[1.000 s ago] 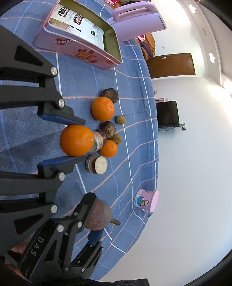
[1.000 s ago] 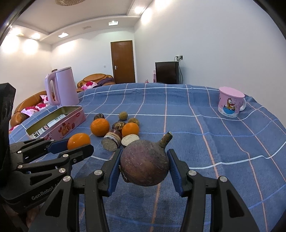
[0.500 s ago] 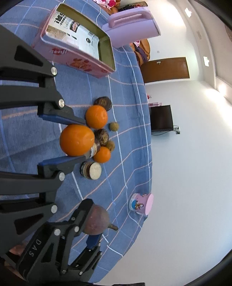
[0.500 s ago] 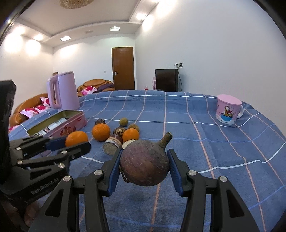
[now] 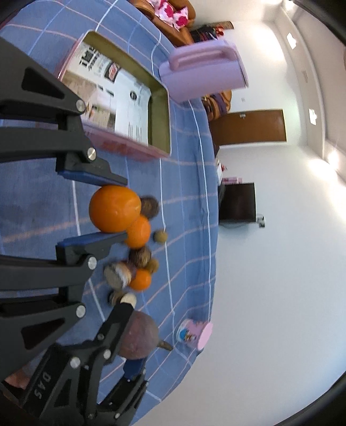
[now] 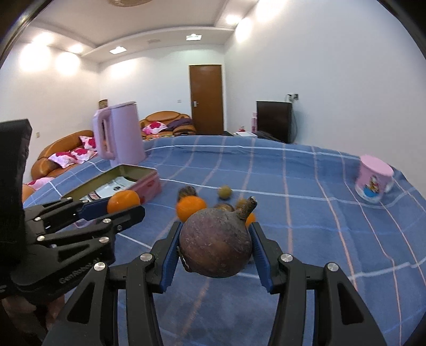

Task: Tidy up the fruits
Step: 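Carry the orange in the left tool and purple fruit in the right tool over the pink tin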

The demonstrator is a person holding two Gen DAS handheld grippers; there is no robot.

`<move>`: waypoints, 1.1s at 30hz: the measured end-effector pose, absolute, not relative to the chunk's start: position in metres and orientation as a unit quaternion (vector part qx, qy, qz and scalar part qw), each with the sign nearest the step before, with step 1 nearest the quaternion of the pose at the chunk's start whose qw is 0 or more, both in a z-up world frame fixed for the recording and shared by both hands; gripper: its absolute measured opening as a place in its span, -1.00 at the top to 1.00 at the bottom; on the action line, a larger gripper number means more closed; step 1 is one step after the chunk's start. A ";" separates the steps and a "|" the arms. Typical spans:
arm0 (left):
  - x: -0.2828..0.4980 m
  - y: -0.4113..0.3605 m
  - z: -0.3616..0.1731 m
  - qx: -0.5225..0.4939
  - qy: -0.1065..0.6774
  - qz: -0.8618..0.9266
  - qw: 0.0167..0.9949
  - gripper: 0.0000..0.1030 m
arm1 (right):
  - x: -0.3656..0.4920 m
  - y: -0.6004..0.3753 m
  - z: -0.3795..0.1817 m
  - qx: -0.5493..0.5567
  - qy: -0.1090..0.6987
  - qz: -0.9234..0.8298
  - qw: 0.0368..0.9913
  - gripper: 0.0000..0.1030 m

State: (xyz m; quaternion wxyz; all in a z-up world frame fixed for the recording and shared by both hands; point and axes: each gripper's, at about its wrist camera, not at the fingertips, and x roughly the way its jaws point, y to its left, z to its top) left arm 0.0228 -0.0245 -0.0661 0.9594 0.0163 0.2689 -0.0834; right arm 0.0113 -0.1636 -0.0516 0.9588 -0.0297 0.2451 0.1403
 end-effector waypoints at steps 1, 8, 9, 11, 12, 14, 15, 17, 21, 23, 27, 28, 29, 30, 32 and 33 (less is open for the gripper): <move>0.025 -0.019 -0.066 0.012 0.270 -0.078 0.960 0.33 | 0.013 -0.160 -0.050 -0.031 0.245 0.146 0.958 -0.01; 0.038 0.016 -0.063 -0.003 0.276 -0.044 0.960 0.33 | 0.028 -0.124 -0.039 -0.050 0.248 0.178 0.951 -0.01; 0.040 0.021 -0.063 -0.004 0.277 -0.038 0.960 0.34 | 0.031 -0.118 -0.037 -0.053 0.248 0.184 0.950 -0.01; 0.045 0.031 -0.063 -0.006 0.279 -0.028 0.960 0.33 | 0.037 -0.108 -0.033 -0.058 0.251 0.194 0.947 -0.01; 0.047 0.037 -0.062 -0.007 0.281 -0.023 0.960 0.33 | 0.042 -0.102 -0.032 -0.062 0.251 0.199 0.945 -0.01; 0.051 0.046 -0.062 -0.008 0.283 -0.012 0.959 0.33 | 0.051 -0.090 -0.029 -0.069 0.253 0.205 0.943 -0.01; 0.053 0.051 -0.062 -0.008 0.285 -0.008 0.958 0.33 | 0.055 -0.085 -0.028 -0.072 0.254 0.209 0.942 -0.01; 0.056 0.059 -0.061 -0.007 0.286 0.001 0.958 0.34 | 0.062 -0.077 -0.026 -0.074 0.256 0.214 0.940 -0.01; 0.064 0.073 -0.062 -0.006 0.288 0.014 0.957 0.34 | 0.077 -0.059 -0.025 -0.077 0.261 0.225 0.936 -0.01; 0.067 0.078 -0.063 -0.003 0.290 0.018 0.957 0.34 | 0.082 -0.051 -0.026 -0.082 0.263 0.229 0.934 -0.01; 0.075 0.089 -0.066 0.000 0.296 0.029 0.955 0.34 | 0.092 -0.031 -0.030 -0.090 0.266 0.236 0.930 -0.01; 0.077 0.091 -0.066 0.001 0.297 0.030 0.954 0.34 | 0.094 -0.027 -0.031 -0.091 0.267 0.238 0.929 -0.01; 0.078 0.093 -0.067 0.002 0.298 0.033 0.954 0.34 | 0.096 -0.023 -0.033 -0.093 0.269 0.239 0.928 -0.01; 0.080 0.096 -0.067 0.002 0.299 0.035 0.954 0.34 | 0.099 -0.017 -0.035 -0.094 0.271 0.242 0.927 -0.01; 0.084 0.100 -0.069 0.002 0.303 0.038 0.952 0.34 | 0.102 -0.012 -0.037 -0.096 0.274 0.245 0.925 -0.01; 0.085 0.103 -0.070 0.002 0.305 0.040 0.951 0.34 | 0.105 -0.007 -0.040 -0.098 0.276 0.247 0.924 -0.01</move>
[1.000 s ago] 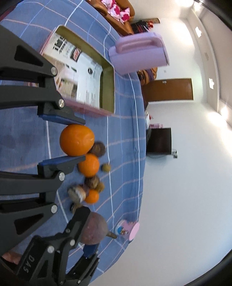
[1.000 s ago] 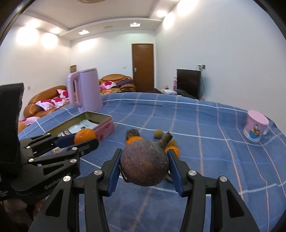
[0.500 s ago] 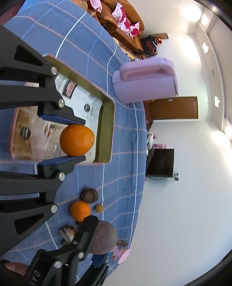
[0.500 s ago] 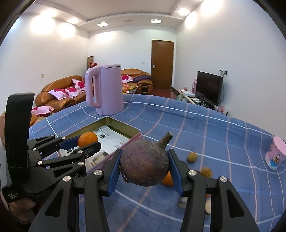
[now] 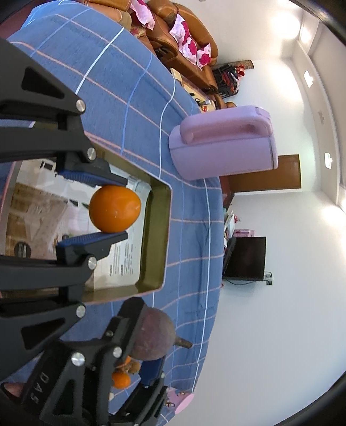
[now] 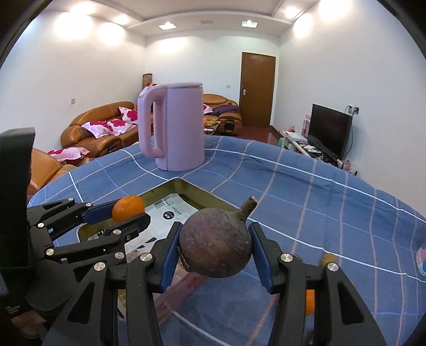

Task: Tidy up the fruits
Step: 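Carry the orange in the left tool and purple fruit in the right tool over the pink tin, then open the left tool over the tin while the right tool releases the purple fruit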

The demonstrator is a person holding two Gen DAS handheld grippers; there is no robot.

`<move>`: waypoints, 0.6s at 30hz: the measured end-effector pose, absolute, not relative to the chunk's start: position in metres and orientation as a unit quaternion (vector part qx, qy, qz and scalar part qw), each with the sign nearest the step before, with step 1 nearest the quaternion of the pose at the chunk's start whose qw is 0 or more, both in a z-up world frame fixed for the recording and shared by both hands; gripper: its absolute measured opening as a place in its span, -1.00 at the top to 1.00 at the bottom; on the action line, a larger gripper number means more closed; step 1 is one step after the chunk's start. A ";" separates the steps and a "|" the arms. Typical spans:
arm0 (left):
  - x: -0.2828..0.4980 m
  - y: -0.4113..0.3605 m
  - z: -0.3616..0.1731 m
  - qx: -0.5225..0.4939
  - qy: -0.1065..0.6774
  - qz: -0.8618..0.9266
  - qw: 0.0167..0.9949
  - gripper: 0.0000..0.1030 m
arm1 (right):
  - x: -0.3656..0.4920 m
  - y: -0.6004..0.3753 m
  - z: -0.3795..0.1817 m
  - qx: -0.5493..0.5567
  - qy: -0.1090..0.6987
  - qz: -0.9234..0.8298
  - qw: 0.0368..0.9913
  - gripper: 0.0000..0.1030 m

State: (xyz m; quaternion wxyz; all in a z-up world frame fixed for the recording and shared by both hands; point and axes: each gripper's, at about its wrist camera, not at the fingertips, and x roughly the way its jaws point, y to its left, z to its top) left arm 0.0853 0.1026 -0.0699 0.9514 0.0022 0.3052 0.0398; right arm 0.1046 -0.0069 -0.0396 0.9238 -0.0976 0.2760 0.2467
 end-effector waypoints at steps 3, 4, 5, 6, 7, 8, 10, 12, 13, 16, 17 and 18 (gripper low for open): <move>0.091 0.110 -0.074 0.000 0.314 0.045 0.948 0.34 | 0.109 0.001 -0.045 -0.101 0.282 0.251 0.921 -0.01; 0.094 0.113 -0.076 -0.002 0.318 0.045 0.947 0.34 | 0.110 0.003 -0.046 -0.102 0.283 0.252 0.920 -0.01; 0.095 0.115 -0.078 -0.004 0.320 0.045 0.946 0.34 | 0.112 0.006 -0.048 -0.103 0.285 0.253 0.919 -0.01; 0.096 0.117 -0.079 -0.004 0.322 0.046 0.946 0.34 | 0.113 0.008 -0.050 -0.105 0.287 0.254 0.918 -0.01; 0.097 0.118 -0.080 -0.003 0.324 0.048 0.945 0.34 | 0.114 0.010 -0.052 -0.107 0.289 0.255 0.917 -0.01; 0.098 0.119 -0.081 -0.002 0.326 0.049 0.944 0.34 | 0.115 0.012 -0.054 -0.108 0.292 0.256 0.915 -0.01; 0.101 0.122 -0.084 -0.002 0.330 0.050 0.943 0.34 | 0.118 0.013 -0.057 -0.110 0.296 0.257 0.913 -0.01; 0.105 0.124 -0.087 0.001 0.338 0.051 0.940 0.34 | 0.121 0.016 -0.061 -0.113 0.302 0.257 0.911 -0.01; 0.105 0.124 -0.088 0.001 0.340 0.051 0.939 0.34 | 0.123 0.017 -0.063 -0.114 0.305 0.258 0.909 -0.01; 0.107 0.126 -0.092 0.003 0.346 0.052 0.937 0.34 | 0.125 0.020 -0.065 -0.123 0.306 0.258 0.908 -0.02; 0.108 0.126 -0.093 0.004 0.348 0.053 0.936 0.34 | 0.125 0.021 -0.065 -0.124 0.307 0.259 0.907 -0.02; 0.108 0.126 -0.093 0.004 0.349 0.053 0.935 0.34 | 0.126 0.023 -0.066 -0.127 0.308 0.260 0.906 -0.02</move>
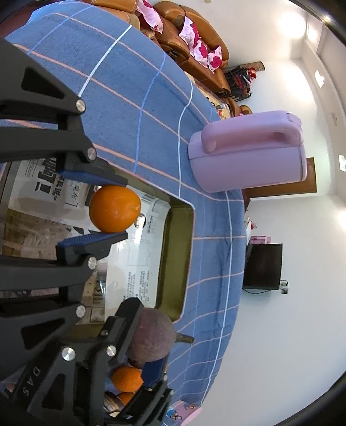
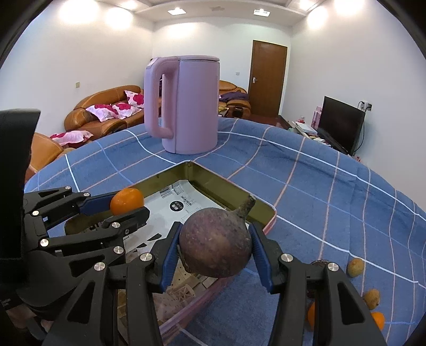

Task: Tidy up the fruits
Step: 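Open the left tool over the tin while the right tool releases the purple fruit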

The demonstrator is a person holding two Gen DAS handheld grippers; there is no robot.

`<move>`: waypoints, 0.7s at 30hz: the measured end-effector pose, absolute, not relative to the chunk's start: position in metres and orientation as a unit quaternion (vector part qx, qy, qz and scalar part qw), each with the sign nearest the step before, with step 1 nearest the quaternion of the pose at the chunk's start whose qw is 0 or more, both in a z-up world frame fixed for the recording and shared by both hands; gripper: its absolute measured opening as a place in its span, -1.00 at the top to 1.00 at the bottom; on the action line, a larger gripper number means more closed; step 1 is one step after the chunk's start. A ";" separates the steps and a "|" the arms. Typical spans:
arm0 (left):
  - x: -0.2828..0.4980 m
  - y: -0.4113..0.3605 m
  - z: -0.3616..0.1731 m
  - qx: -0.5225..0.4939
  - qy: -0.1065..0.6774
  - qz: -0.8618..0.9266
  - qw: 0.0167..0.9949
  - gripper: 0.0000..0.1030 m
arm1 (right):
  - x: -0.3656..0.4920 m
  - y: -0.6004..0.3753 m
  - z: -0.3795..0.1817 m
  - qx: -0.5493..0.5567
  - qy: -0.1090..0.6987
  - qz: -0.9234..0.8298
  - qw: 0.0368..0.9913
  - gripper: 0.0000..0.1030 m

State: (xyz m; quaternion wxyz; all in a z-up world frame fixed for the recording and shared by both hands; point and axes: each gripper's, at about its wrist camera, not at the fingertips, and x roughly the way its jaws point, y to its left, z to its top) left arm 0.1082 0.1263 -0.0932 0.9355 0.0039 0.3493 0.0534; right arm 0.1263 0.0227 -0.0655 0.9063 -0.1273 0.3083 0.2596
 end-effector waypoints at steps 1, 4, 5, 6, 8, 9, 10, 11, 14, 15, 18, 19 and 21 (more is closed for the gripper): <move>0.110 0.128 -0.094 0.003 0.351 0.055 0.935 0.34 | 0.127 0.024 -0.066 -0.129 0.309 0.260 0.905 -0.02; 0.110 0.130 -0.096 0.000 0.352 0.059 0.934 0.33 | 0.128 0.026 -0.067 -0.131 0.313 0.264 0.903 -0.02; 0.110 0.129 -0.095 0.000 0.352 0.059 0.934 0.32 | 0.128 0.026 -0.067 -0.129 0.314 0.265 0.903 -0.02; 0.109 0.129 -0.095 0.000 0.352 0.059 0.934 0.32 | 0.129 0.025 -0.068 -0.125 0.315 0.266 0.902 -0.02; 0.108 0.129 -0.095 -0.001 0.354 0.061 0.933 0.32 | 0.128 0.025 -0.068 -0.124 0.315 0.266 0.903 -0.03; 0.107 0.130 -0.094 -0.003 0.353 0.061 0.934 0.30 | 0.128 0.025 -0.067 -0.125 0.313 0.264 0.904 -0.04; 0.105 0.130 -0.092 -0.003 0.349 0.062 0.935 0.27 | 0.127 0.025 -0.067 -0.124 0.311 0.262 0.905 -0.08; 0.103 0.130 -0.091 -0.004 0.346 0.064 0.936 0.20 | 0.126 0.023 -0.065 -0.122 0.306 0.259 0.908 -0.10; 0.098 0.131 -0.085 -0.018 0.341 0.056 0.938 0.02 | 0.123 0.015 -0.057 -0.106 0.294 0.257 0.915 -0.16; 0.096 0.131 -0.083 -0.018 0.339 0.057 0.939 -0.08 | 0.122 0.013 -0.055 -0.102 0.291 0.257 0.916 -0.20; 0.089 0.126 -0.075 -0.012 0.328 0.063 0.943 -0.43 | 0.116 0.002 -0.049 -0.090 0.283 0.253 0.921 -0.27; 0.087 0.125 -0.073 -0.013 0.324 0.061 0.944 -0.49 | 0.114 -0.002 -0.047 -0.087 0.281 0.252 0.922 -0.31; 0.081 0.117 -0.068 -0.012 0.315 0.054 0.947 -0.66 | 0.107 -0.015 -0.044 -0.084 0.275 0.244 0.926 -0.38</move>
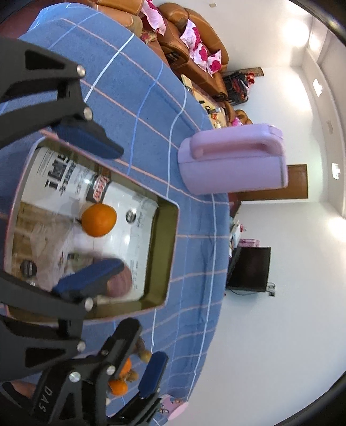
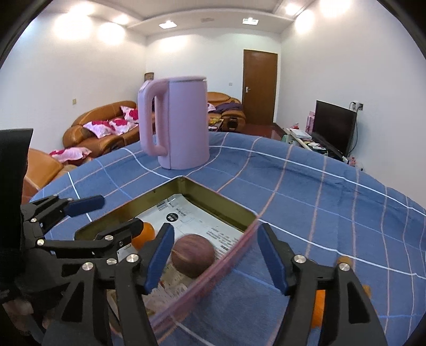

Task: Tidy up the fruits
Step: 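Open the left tool over the tin while the right tool releases the purple fruit, then move the right tool back to the fruits and close on a beige round slice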

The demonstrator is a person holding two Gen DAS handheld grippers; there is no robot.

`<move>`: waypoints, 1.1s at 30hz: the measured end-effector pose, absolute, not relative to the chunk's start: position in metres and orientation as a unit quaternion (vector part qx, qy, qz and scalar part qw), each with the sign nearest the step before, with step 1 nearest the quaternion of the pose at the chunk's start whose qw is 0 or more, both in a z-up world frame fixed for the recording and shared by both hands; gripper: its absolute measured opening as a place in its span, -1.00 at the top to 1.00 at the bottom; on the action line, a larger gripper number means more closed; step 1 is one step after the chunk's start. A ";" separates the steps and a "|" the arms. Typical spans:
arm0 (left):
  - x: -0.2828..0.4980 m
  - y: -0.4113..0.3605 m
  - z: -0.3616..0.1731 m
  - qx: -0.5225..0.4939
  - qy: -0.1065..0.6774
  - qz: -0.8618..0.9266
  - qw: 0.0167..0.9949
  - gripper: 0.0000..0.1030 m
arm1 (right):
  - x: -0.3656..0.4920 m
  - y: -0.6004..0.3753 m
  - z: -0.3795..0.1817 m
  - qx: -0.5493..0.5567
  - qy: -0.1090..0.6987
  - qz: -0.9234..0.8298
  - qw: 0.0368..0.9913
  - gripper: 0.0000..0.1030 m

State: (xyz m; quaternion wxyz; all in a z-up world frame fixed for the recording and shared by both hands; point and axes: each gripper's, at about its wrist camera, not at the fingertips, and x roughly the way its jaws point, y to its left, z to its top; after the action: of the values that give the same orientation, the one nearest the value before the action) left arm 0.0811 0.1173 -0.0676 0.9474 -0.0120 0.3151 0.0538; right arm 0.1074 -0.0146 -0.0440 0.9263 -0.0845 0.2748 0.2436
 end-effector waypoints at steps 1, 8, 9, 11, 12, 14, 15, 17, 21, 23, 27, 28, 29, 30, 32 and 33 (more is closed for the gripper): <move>0.079 0.113 -0.066 -0.010 0.311 0.051 0.949 -0.70 | 0.103 -0.022 -0.043 -0.088 0.271 0.235 0.929 -0.39; 0.070 0.063 -0.058 0.002 0.299 0.011 0.954 -0.80 | 0.073 -0.083 -0.039 -0.103 0.258 0.169 0.946 -0.39; 0.070 0.055 -0.058 0.005 0.301 0.003 0.954 -0.80 | 0.070 -0.097 -0.040 -0.101 0.259 0.156 0.948 -0.39; 0.072 0.037 -0.060 0.011 0.304 -0.007 0.952 -0.80 | 0.065 -0.120 -0.042 -0.094 0.264 0.136 0.950 -0.39; 0.073 0.031 -0.062 0.014 0.307 -0.012 0.952 -0.80 | 0.064 -0.134 -0.045 -0.092 0.270 0.118 0.951 -0.39; 0.074 0.014 -0.065 0.019 0.313 -0.025 0.949 -0.80 | 0.063 -0.150 -0.050 -0.094 0.279 0.096 0.951 -0.39; 0.075 0.003 -0.068 0.024 0.316 -0.031 0.948 -0.80 | 0.063 -0.160 -0.054 -0.093 0.286 0.083 0.950 -0.39; 0.076 -0.011 -0.071 0.031 0.320 -0.041 0.946 -0.80 | 0.063 -0.174 -0.059 -0.084 0.297 0.069 0.949 -0.39; 0.076 -0.037 -0.077 0.048 0.328 -0.058 0.942 -0.80 | 0.065 -0.190 -0.070 -0.062 0.321 0.071 0.942 -0.39; 0.076 -0.045 -0.078 0.053 0.329 -0.064 0.941 -0.80 | 0.068 -0.191 -0.073 -0.056 0.330 0.076 0.939 -0.39; 0.078 -0.052 -0.081 0.059 0.333 -0.067 0.939 -0.80 | 0.071 -0.188 -0.078 -0.051 0.351 0.091 0.931 -0.39; 0.079 -0.053 -0.082 0.060 0.334 -0.066 0.938 -0.80 | 0.067 -0.190 -0.081 -0.052 0.355 0.092 0.929 -0.39; 0.080 -0.054 -0.083 0.061 0.336 -0.066 0.938 -0.80 | 0.069 -0.189 -0.083 -0.053 0.361 0.092 0.927 -0.39; 0.081 -0.055 -0.084 0.060 0.338 -0.066 0.937 -0.80 | 0.069 -0.188 -0.085 -0.054 0.364 0.092 0.925 -0.34; 0.083 -0.055 -0.086 0.056 0.344 -0.070 0.935 -0.80 | 0.072 -0.187 -0.088 -0.050 0.374 0.095 0.921 -0.19; 0.083 -0.056 -0.087 0.057 0.346 -0.070 0.934 -0.80 | 0.075 -0.188 -0.089 -0.047 0.379 0.095 0.919 -0.12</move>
State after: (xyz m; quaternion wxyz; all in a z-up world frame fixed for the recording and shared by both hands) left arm 0.0835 -0.0555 -0.0873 0.9339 0.0568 0.3460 -0.0702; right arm 0.0746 -0.1876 -0.0895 0.9191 -0.0471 0.3795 0.0952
